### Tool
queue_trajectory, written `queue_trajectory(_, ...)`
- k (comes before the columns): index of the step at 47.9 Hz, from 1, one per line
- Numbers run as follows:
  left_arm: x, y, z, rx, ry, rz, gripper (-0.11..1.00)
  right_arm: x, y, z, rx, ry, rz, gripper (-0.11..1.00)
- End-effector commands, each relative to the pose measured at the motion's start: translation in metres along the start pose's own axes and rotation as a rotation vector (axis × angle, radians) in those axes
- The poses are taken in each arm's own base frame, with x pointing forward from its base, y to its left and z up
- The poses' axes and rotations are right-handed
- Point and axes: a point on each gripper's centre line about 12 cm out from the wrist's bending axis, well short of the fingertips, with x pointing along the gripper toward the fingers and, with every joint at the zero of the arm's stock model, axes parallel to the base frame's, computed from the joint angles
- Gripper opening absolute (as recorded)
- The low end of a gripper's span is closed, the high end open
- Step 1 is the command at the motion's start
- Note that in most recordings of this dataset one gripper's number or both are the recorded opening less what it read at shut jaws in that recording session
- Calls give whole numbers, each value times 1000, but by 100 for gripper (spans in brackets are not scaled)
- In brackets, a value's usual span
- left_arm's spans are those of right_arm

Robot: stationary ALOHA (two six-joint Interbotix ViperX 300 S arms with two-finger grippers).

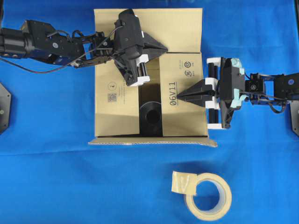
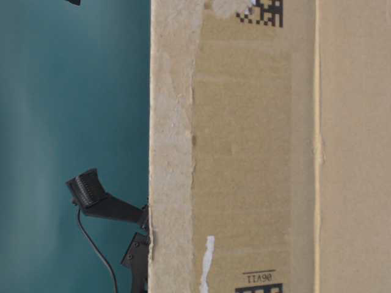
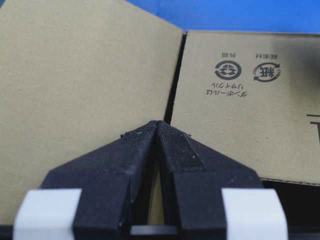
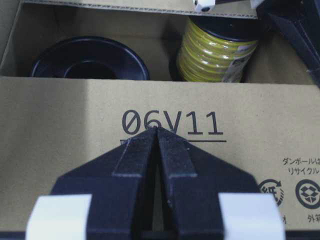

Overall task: Close the cardboard box.
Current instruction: 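Swing the right gripper out and push the front flap up and closed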

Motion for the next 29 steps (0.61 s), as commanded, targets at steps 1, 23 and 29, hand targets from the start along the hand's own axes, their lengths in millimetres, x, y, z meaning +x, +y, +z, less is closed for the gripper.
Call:
queue_trajectory(1,1,2,11,-4,-33,7,3,1,1,9,4,-32,2,1)
queue_trajectory(23,4,1,1,-5,-7,3,3,-2,2,20,5,-60,5,1)
queue_trajectory(29,4,1,0,-7,-4,3,3,-15,5,38,4,-108,17,1)
